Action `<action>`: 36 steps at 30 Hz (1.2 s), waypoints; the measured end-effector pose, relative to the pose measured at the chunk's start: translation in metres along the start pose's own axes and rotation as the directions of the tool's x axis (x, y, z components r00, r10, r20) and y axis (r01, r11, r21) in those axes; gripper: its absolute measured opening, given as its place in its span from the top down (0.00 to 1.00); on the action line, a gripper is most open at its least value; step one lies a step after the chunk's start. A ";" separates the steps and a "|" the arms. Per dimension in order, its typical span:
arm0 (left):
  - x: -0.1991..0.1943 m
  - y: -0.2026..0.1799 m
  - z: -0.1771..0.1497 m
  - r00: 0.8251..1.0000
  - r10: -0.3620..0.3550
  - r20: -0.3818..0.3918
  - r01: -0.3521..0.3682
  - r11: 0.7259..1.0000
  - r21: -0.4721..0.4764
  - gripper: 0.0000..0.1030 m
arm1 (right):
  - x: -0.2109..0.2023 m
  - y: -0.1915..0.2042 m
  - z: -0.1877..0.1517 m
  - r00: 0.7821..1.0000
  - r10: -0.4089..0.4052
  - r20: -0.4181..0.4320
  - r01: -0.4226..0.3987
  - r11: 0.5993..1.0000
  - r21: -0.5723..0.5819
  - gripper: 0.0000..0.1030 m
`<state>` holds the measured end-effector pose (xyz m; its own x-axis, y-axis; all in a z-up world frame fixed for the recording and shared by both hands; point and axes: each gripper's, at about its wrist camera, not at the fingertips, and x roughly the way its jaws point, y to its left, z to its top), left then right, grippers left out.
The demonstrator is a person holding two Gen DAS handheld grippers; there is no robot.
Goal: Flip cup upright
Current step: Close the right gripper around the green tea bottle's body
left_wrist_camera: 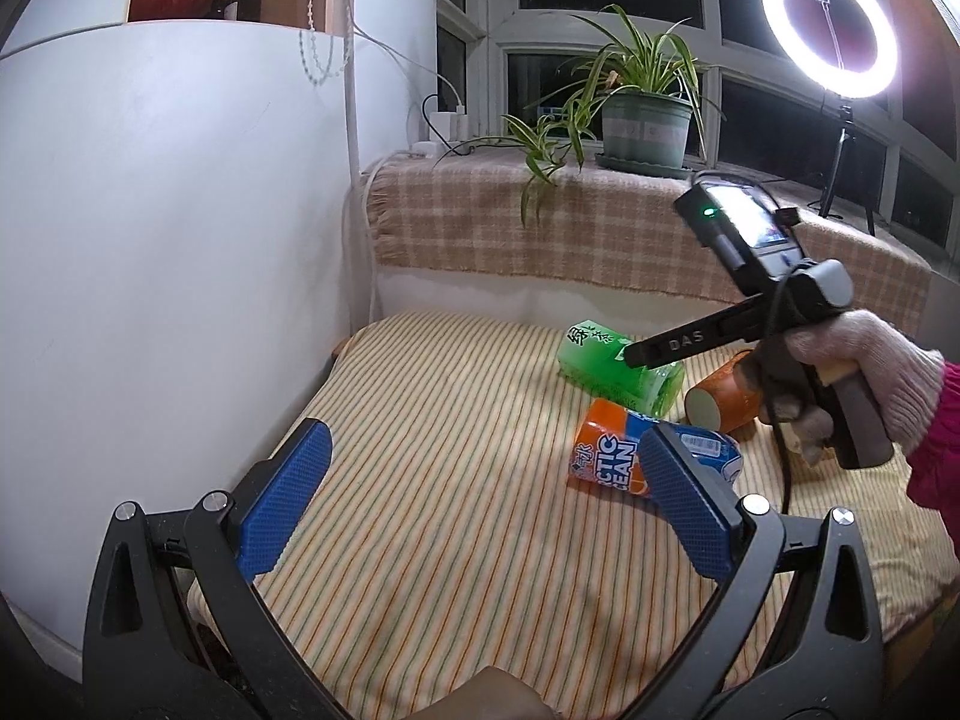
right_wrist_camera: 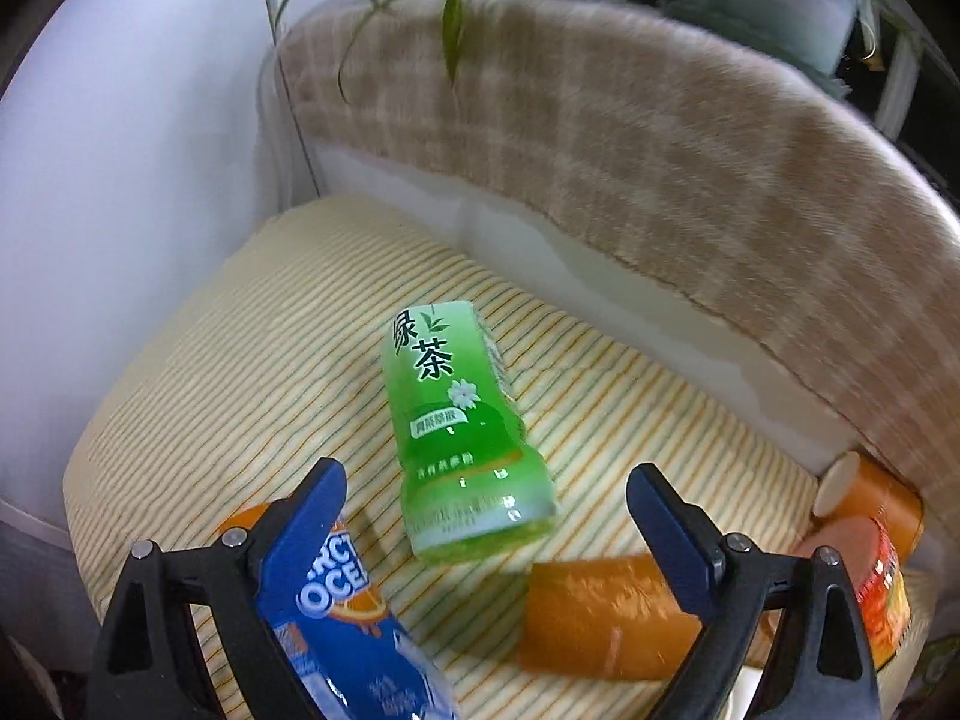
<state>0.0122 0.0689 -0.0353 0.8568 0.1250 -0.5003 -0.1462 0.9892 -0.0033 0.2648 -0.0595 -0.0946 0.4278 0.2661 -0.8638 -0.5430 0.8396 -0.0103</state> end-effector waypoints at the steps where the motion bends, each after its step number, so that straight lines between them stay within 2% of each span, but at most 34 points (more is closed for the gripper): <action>1: 0.000 0.000 0.000 1.000 0.001 0.000 -0.001 1.000 0.001 0.00 | 0.005 0.001 0.002 1.000 0.003 -0.015 -0.003 1.000 -0.003 0.08; 6: 0.002 0.005 0.000 1.000 0.011 -0.005 -0.011 1.000 -0.004 0.00 | 0.025 0.004 0.012 0.998 0.009 -0.064 -0.010 1.000 -0.018 0.08; 18: 0.004 0.014 -0.001 0.999 0.034 -0.010 -0.034 0.999 -0.020 0.00 | 0.064 0.012 0.025 0.986 0.003 -0.165 -0.010 0.999 -0.042 0.19; 21: 0.004 0.015 -0.001 0.999 0.035 -0.008 -0.036 0.999 -0.021 0.00 | 0.070 0.013 0.025 0.984 0.002 -0.178 -0.010 0.999 -0.041 0.31; 22: 0.004 0.015 -0.002 0.999 0.035 -0.008 -0.035 0.999 -0.022 0.00 | 0.072 0.013 0.024 0.984 0.004 -0.181 -0.011 0.999 -0.040 0.31; 27: 0.004 0.016 -0.001 0.999 0.036 -0.010 -0.036 0.999 -0.022 0.00 | 0.076 0.015 0.025 0.986 0.002 -0.169 -0.009 0.999 -0.041 0.32; 36: 0.001 0.016 -0.001 0.999 0.042 0.001 -0.042 0.999 -0.021 0.00 | 0.043 0.005 0.023 0.996 -0.004 -0.088 0.003 1.000 -0.009 0.32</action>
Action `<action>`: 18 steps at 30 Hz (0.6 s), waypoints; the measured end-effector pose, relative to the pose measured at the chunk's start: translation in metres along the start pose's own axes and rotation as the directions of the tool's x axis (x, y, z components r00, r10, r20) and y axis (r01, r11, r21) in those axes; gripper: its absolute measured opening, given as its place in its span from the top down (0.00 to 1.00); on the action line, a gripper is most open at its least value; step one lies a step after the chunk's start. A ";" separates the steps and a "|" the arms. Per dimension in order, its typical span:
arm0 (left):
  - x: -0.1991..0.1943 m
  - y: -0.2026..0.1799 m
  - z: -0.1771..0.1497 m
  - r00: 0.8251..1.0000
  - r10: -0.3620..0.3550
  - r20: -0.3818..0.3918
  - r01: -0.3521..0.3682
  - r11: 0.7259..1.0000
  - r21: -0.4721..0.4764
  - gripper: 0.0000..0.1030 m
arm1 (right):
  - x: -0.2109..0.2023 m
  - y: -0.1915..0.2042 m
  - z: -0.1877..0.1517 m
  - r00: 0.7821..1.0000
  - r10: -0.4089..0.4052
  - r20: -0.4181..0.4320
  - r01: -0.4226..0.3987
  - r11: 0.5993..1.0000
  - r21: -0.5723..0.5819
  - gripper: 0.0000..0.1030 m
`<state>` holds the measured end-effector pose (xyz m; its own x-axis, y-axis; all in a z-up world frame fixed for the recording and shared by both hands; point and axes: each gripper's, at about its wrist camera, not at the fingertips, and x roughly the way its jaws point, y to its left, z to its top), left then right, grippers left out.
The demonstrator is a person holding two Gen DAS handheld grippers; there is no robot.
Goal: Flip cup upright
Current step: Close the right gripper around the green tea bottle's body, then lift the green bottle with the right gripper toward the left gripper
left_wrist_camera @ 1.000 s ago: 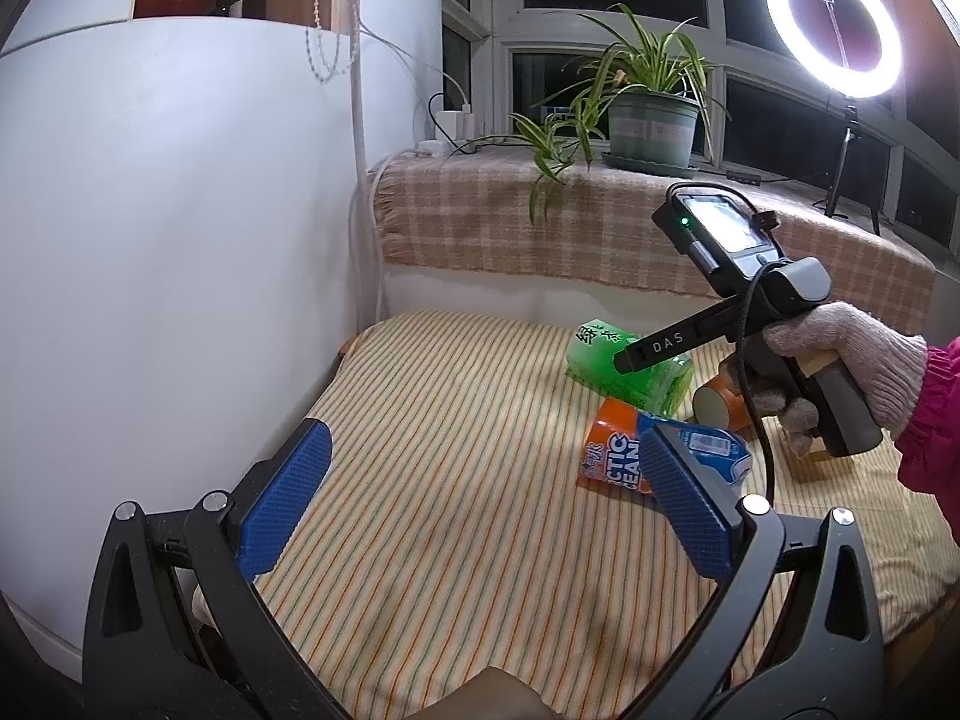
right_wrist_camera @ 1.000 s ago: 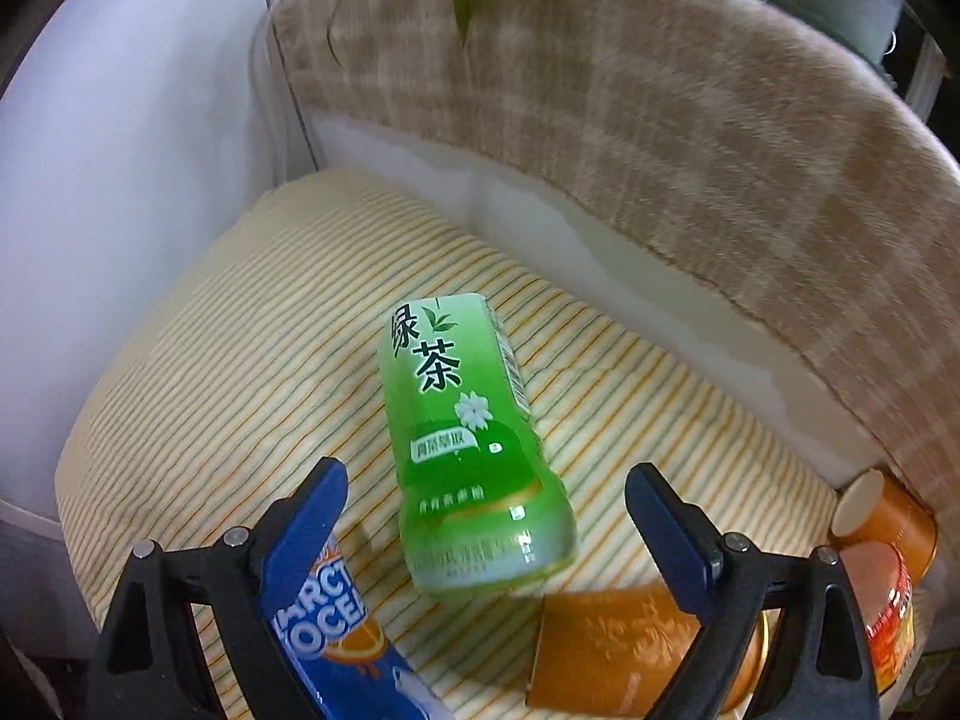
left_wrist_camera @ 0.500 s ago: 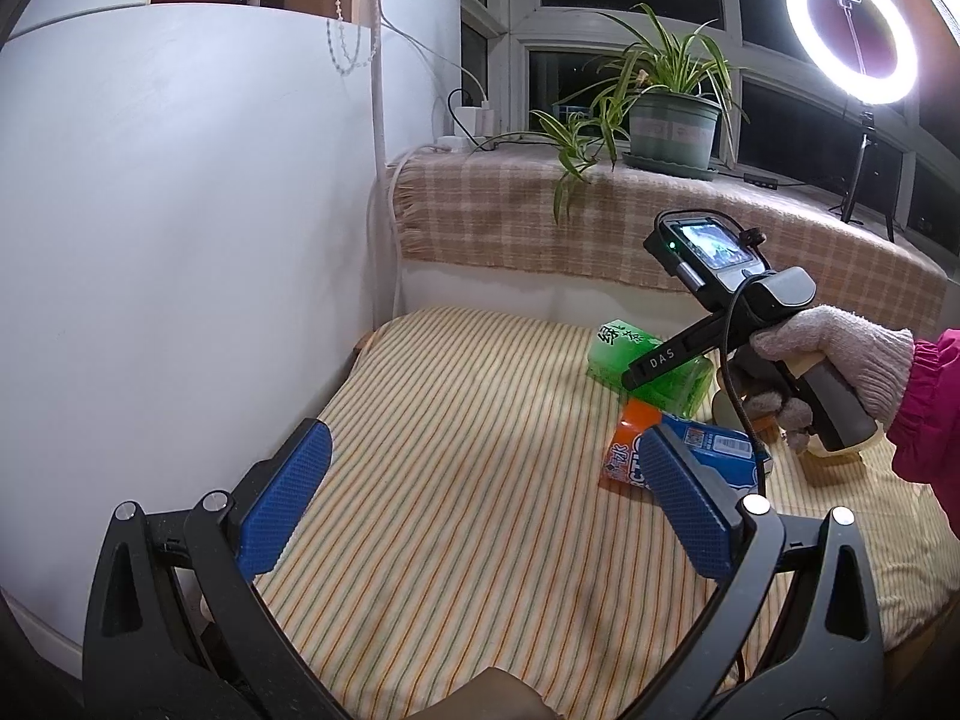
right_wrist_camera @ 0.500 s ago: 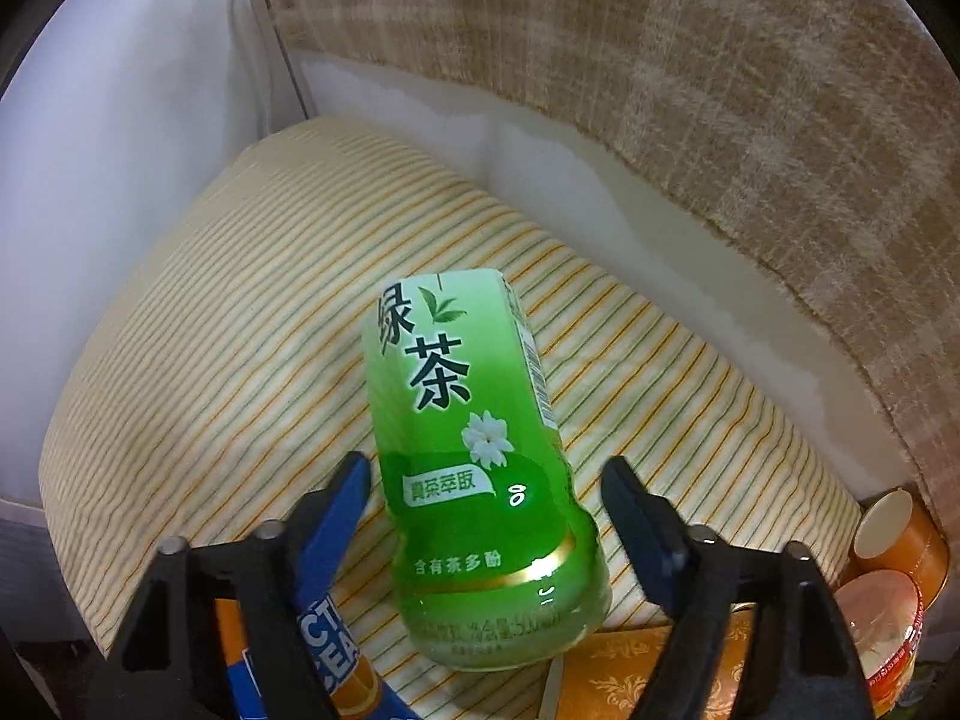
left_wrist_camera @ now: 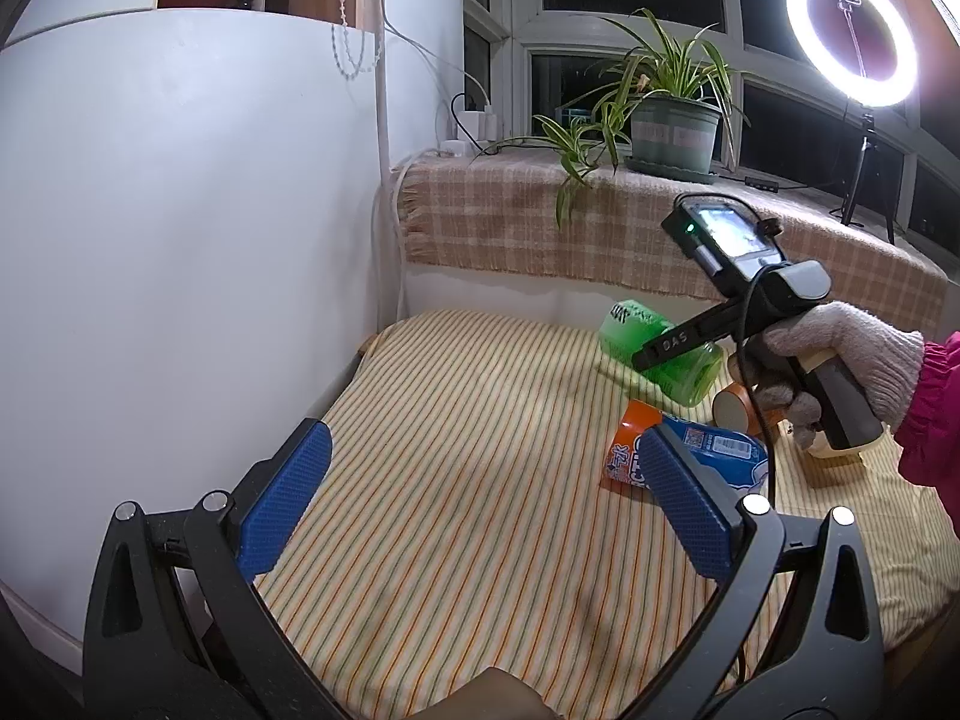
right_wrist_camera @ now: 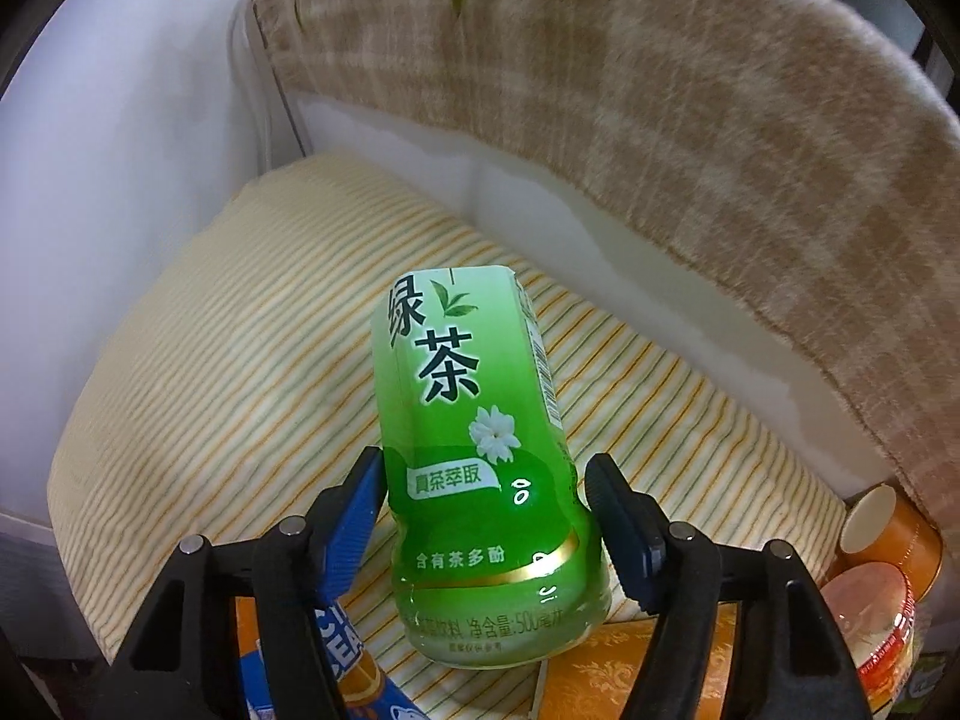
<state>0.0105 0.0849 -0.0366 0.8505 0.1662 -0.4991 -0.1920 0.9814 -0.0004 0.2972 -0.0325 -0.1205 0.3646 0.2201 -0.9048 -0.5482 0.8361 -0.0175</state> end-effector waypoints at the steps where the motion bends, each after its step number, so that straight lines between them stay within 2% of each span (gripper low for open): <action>1: -0.001 0.000 0.000 1.000 0.000 0.002 0.000 1.000 0.000 0.00 | -0.005 -0.001 -0.001 1.000 0.002 0.013 -0.003 1.000 0.008 0.32; 9: -0.009 -0.005 0.002 1.000 -0.022 0.009 0.022 1.000 0.003 0.00 | -0.064 -0.016 -0.023 0.990 0.031 0.139 -0.043 0.995 0.086 0.32; 18: -0.014 -0.022 0.004 0.996 -0.089 0.000 0.089 0.996 0.009 0.00 | -0.130 -0.026 -0.103 0.964 0.087 0.252 -0.142 0.967 0.209 0.32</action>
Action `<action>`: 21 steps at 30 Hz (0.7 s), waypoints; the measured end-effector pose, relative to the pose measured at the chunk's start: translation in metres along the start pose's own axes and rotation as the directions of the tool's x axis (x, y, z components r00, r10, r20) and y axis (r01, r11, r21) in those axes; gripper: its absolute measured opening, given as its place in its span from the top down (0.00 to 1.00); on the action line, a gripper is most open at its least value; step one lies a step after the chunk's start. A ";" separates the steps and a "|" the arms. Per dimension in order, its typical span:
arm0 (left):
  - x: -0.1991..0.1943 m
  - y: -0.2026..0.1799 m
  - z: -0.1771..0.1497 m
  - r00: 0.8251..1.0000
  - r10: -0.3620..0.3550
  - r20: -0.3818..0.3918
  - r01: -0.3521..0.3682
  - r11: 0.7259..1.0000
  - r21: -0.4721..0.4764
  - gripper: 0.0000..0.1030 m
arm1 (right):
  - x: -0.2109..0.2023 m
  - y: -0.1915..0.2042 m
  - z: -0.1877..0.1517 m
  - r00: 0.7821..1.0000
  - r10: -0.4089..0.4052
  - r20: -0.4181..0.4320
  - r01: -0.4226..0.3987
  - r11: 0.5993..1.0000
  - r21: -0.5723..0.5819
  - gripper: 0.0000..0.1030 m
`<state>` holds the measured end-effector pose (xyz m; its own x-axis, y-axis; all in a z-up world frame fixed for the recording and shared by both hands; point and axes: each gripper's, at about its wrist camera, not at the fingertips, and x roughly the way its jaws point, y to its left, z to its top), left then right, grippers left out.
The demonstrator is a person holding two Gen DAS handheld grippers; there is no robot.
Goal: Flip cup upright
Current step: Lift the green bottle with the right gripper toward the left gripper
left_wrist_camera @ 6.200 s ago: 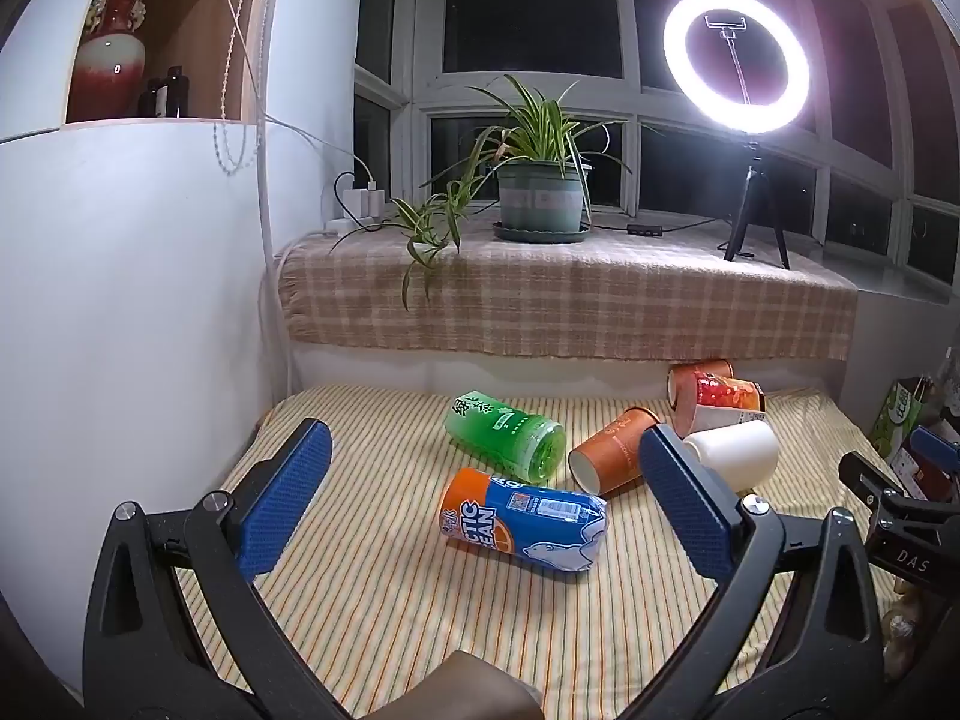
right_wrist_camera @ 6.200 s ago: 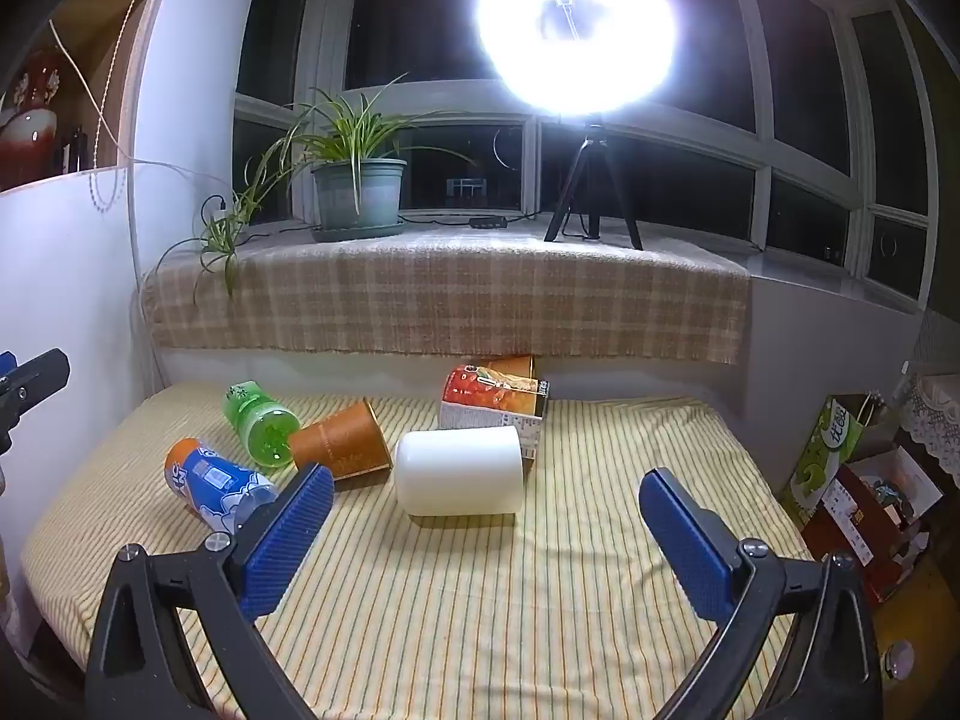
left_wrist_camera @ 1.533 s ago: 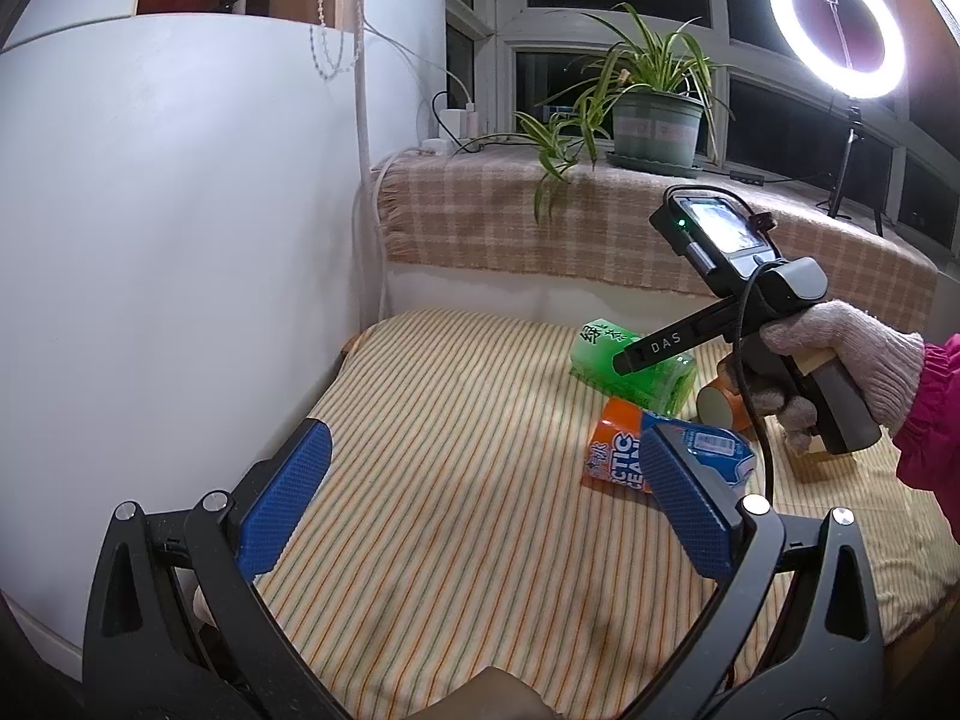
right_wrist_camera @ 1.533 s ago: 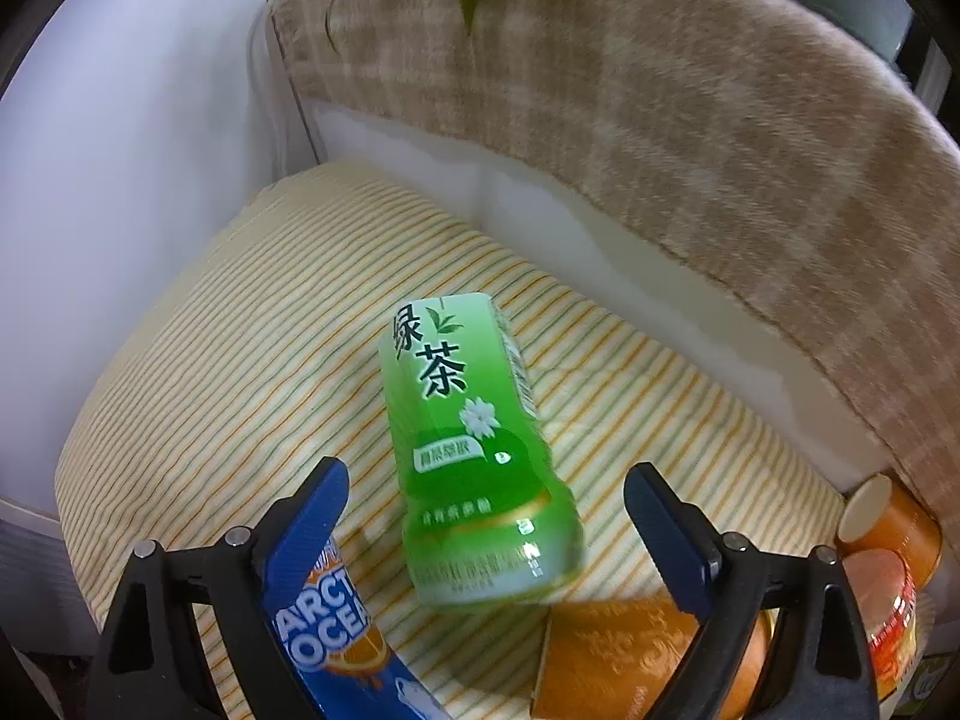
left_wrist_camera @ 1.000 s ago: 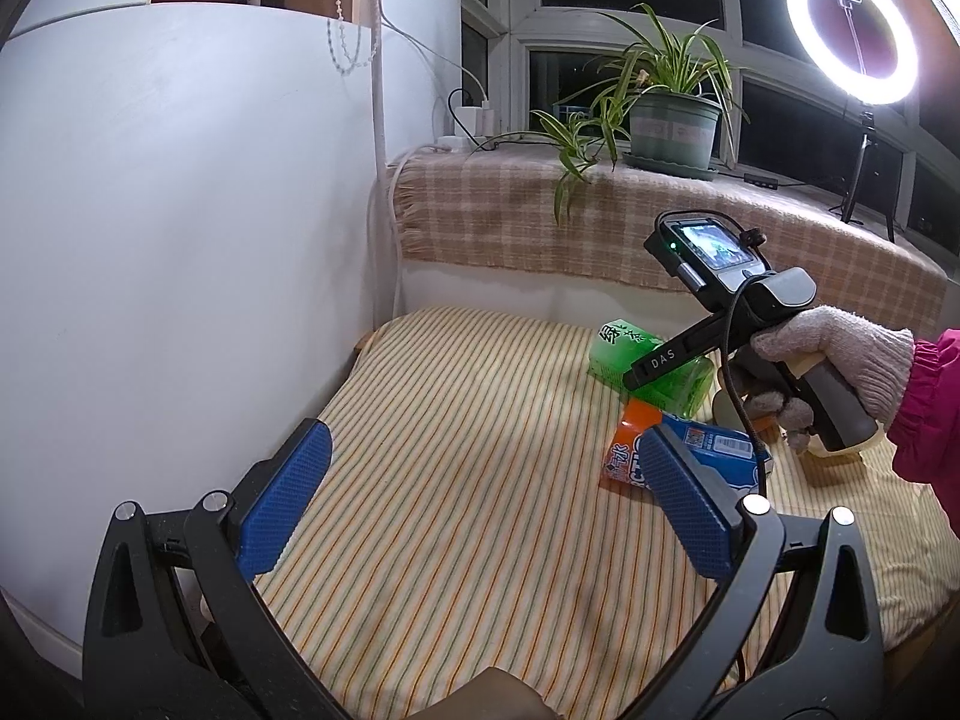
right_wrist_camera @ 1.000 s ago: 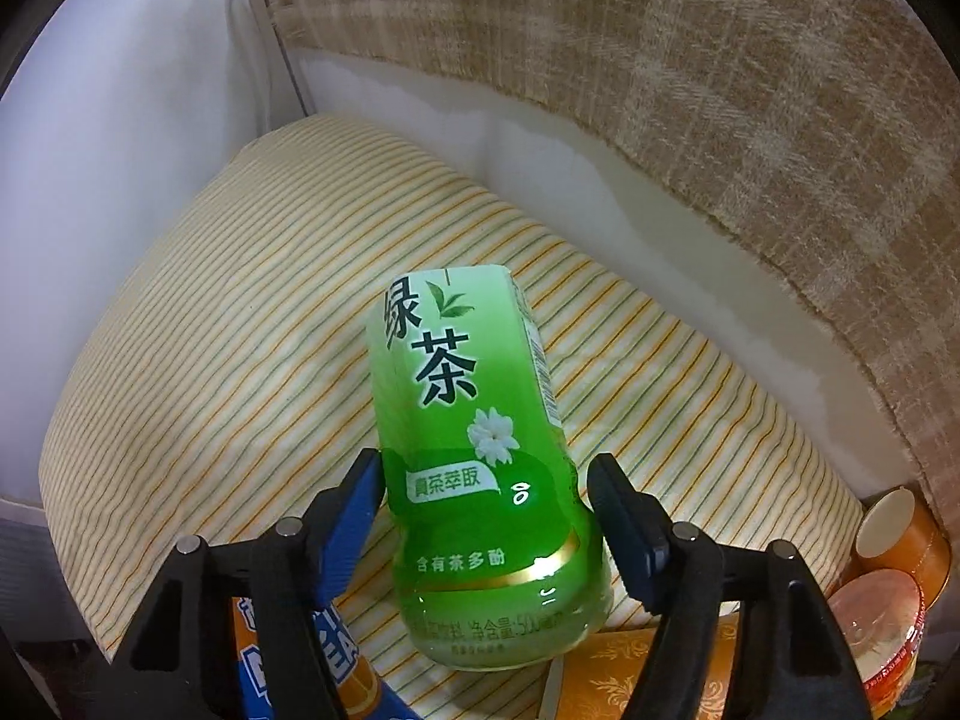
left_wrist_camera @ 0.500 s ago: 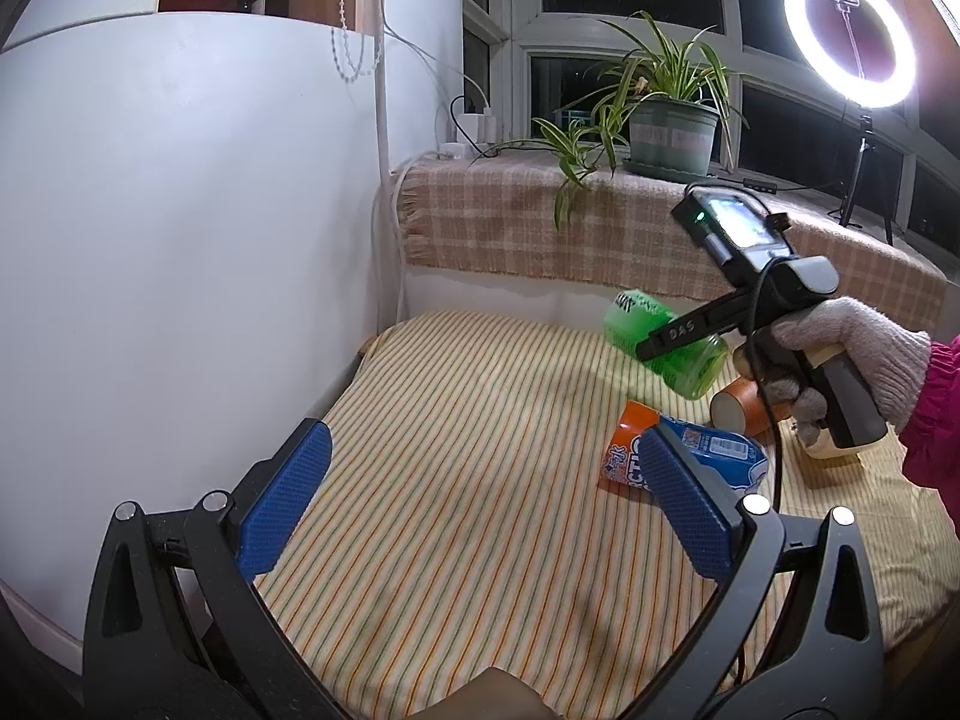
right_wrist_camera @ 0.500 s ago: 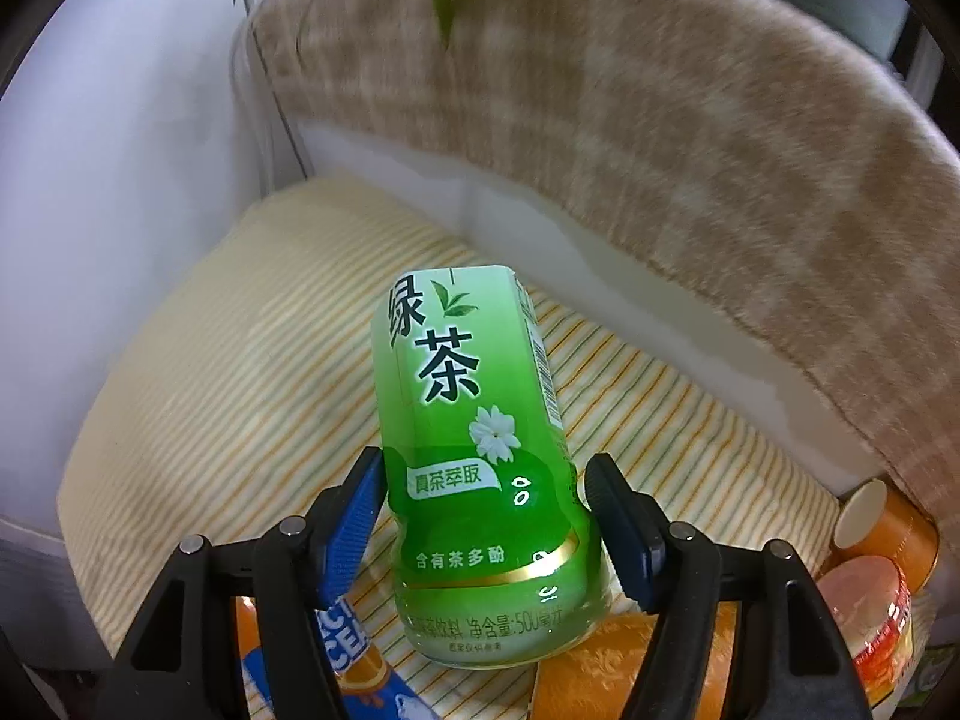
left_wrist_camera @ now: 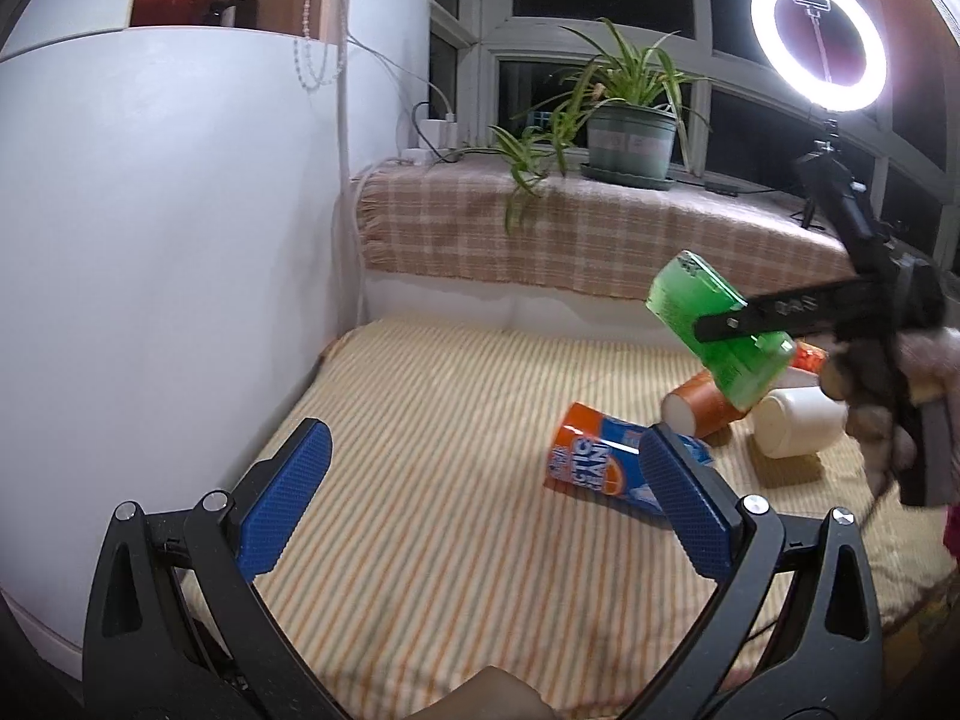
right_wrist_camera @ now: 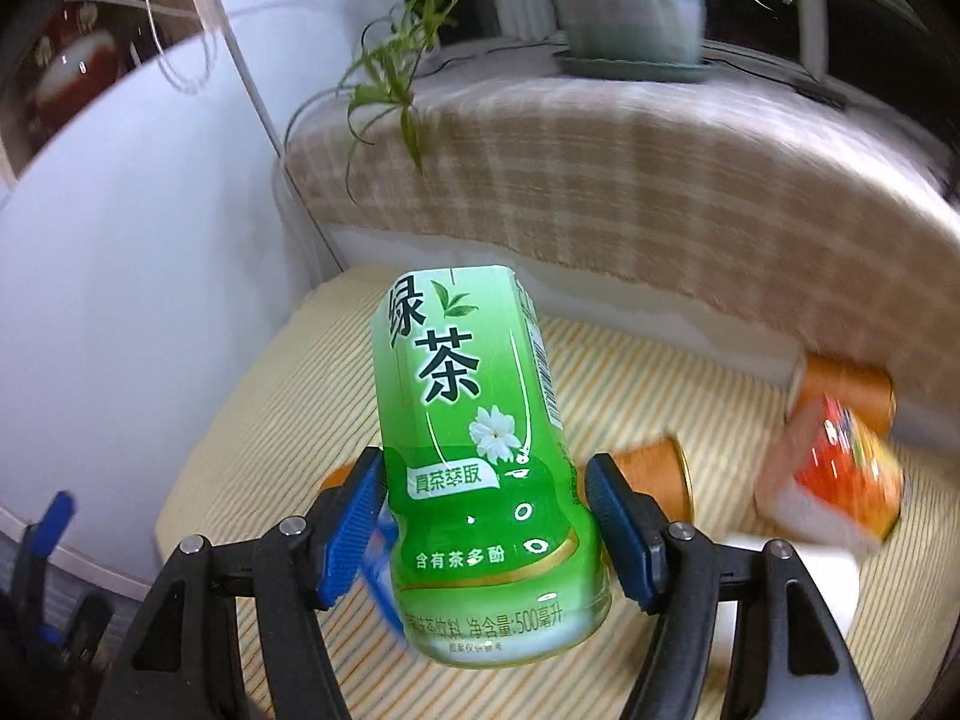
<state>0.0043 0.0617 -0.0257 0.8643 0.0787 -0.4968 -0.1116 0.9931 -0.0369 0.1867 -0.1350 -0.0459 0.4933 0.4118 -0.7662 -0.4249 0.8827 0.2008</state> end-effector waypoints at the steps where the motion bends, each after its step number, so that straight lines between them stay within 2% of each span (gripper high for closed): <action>1: 0.000 -0.002 0.000 1.000 -0.010 -0.003 0.010 1.000 0.000 0.00 | -0.008 -0.001 -0.009 1.000 0.001 0.009 -0.002 1.000 0.017 0.32; 6: 0.002 -0.017 -0.001 0.997 -0.074 -0.028 0.074 0.997 0.002 0.00 | -0.034 -0.011 -0.052 0.999 0.009 0.031 -0.012 0.996 0.087 0.32; 11: 0.005 -0.034 -0.004 0.990 -0.127 -0.054 0.128 0.992 0.013 0.00 | -0.042 -0.025 -0.092 1.000 0.019 0.017 -0.022 0.980 0.196 0.32; 15: 0.006 -0.050 -0.008 0.984 -0.165 -0.069 0.168 0.985 0.040 0.00 | -0.042 -0.036 -0.116 1.000 0.025 0.008 -0.026 0.956 0.291 0.32; 21: 0.016 -0.060 -0.013 0.966 -0.221 -0.131 0.225 0.974 0.012 0.00 | -0.032 -0.053 -0.146 0.999 0.044 -0.016 -0.033 0.913 0.407 0.32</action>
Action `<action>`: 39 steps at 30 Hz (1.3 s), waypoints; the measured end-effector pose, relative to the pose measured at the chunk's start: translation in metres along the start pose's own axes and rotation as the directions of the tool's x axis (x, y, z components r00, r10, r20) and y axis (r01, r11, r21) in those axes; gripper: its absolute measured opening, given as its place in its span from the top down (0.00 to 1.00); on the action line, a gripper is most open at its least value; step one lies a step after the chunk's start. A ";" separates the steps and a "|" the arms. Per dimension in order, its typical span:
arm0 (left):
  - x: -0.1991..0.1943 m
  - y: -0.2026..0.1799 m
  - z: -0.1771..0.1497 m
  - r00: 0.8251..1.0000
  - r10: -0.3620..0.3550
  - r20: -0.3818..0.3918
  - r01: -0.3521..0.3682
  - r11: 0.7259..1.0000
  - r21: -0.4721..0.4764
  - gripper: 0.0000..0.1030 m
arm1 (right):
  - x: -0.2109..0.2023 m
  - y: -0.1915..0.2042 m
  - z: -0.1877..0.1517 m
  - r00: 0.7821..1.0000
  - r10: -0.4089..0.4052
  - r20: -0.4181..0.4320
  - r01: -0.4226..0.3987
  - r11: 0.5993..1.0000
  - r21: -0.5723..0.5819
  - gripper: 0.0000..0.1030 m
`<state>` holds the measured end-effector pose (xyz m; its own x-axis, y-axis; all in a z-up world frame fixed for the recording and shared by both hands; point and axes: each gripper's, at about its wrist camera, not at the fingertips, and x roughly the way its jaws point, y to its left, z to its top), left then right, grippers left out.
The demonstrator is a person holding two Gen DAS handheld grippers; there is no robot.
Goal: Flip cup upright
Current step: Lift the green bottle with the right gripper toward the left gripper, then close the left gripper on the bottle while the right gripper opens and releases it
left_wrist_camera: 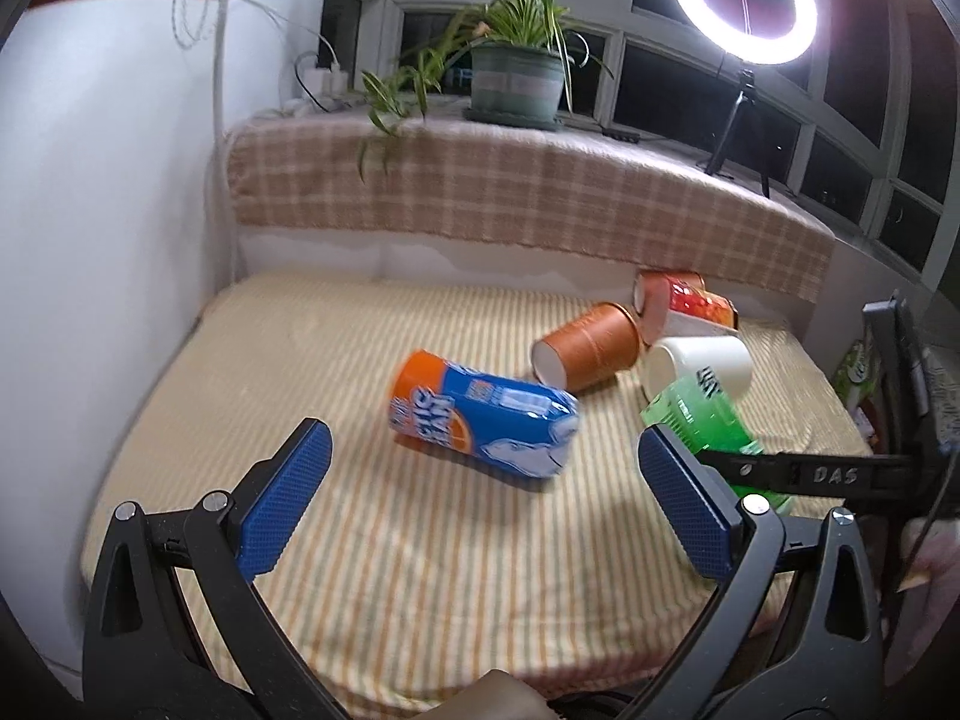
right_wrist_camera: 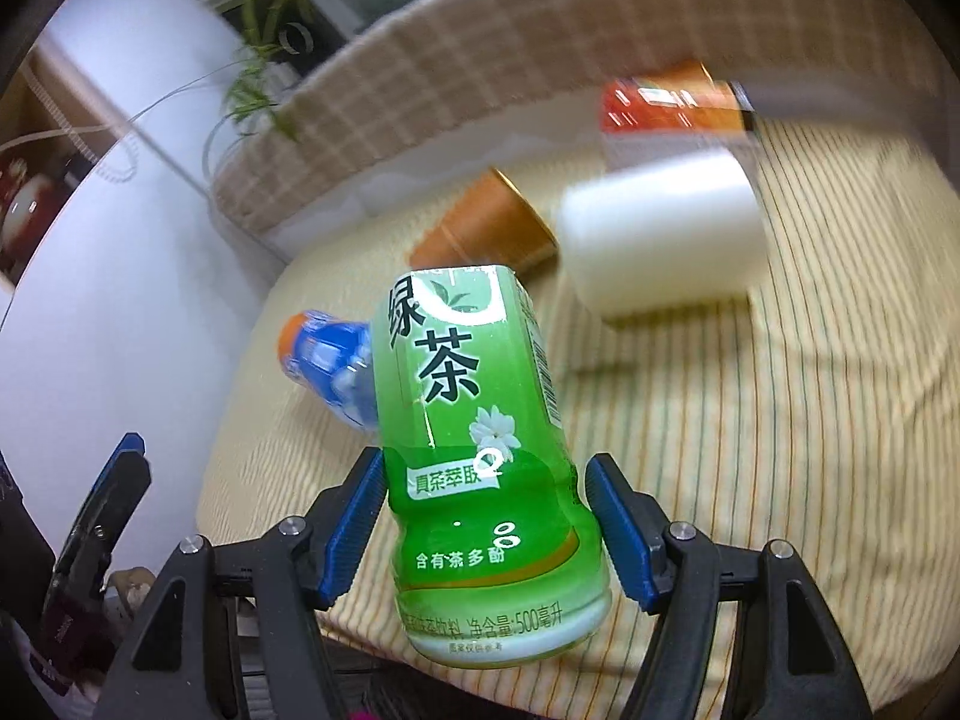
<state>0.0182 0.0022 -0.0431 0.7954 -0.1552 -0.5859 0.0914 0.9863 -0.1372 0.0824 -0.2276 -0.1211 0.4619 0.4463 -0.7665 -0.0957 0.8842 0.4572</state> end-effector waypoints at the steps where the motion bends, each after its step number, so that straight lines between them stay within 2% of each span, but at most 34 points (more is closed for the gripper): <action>1: 0.003 0.000 0.000 1.000 -0.010 -0.012 0.010 1.000 -0.006 0.00 | 0.004 -0.005 -0.002 1.000 0.006 -0.011 -0.005 1.000 0.023 0.32; 6: 0.011 -0.001 -0.002 0.998 -0.035 -0.050 0.034 0.999 -0.029 0.00 | 0.014 -0.016 -0.007 0.999 0.018 -0.042 -0.015 0.997 0.081 0.32; 12: 0.017 0.000 -0.003 0.996 -0.054 -0.077 0.051 0.998 -0.046 0.00 | 0.018 -0.020 -0.007 0.998 0.010 -0.064 -0.004 0.996 0.089 0.29; 14: 0.019 0.000 -0.003 0.993 -0.067 -0.092 0.062 0.996 -0.058 0.00 | 0.019 -0.018 -0.005 0.997 0.009 -0.073 -0.003 0.997 0.078 0.24; 16: 0.023 0.000 -0.002 0.990 -0.087 -0.110 0.079 0.994 -0.069 0.00 | 0.016 -0.017 -0.005 0.998 -0.003 -0.060 0.006 0.998 0.061 0.16; 22: 0.034 -0.007 0.000 0.965 -0.191 -0.181 0.166 0.976 -0.143 0.00 | -0.013 -0.024 -0.005 1.000 0.003 0.015 -0.003 0.999 0.039 0.16; 26: 0.048 -0.018 0.002 0.924 -0.298 -0.240 0.245 0.943 -0.226 0.00 | -0.037 -0.040 -0.013 0.997 -0.027 0.070 0.023 0.998 0.053 0.16; 30: 0.073 -0.028 -0.003 0.857 -0.409 -0.313 0.295 0.888 -0.352 0.00 | -0.058 -0.058 -0.021 0.991 -0.076 0.108 0.068 0.994 0.080 0.16; 35: 0.098 -0.038 -0.009 0.815 -0.465 -0.344 0.290 0.843 -0.452 0.03 | -0.076 -0.076 -0.030 0.984 -0.110 0.137 0.094 0.989 0.118 0.16; 39: 0.117 -0.043 -0.014 0.786 -0.493 -0.372 0.274 0.819 -0.505 0.12 | -0.084 -0.089 -0.036 0.981 -0.128 0.148 0.107 0.985 0.138 0.16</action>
<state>0.0991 -0.0593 -0.1169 0.3574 -0.6288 -0.6905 -0.0093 0.7369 -0.6759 0.0205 -0.3389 -0.1132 0.5959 0.3044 -0.7431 0.0768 0.8995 0.4300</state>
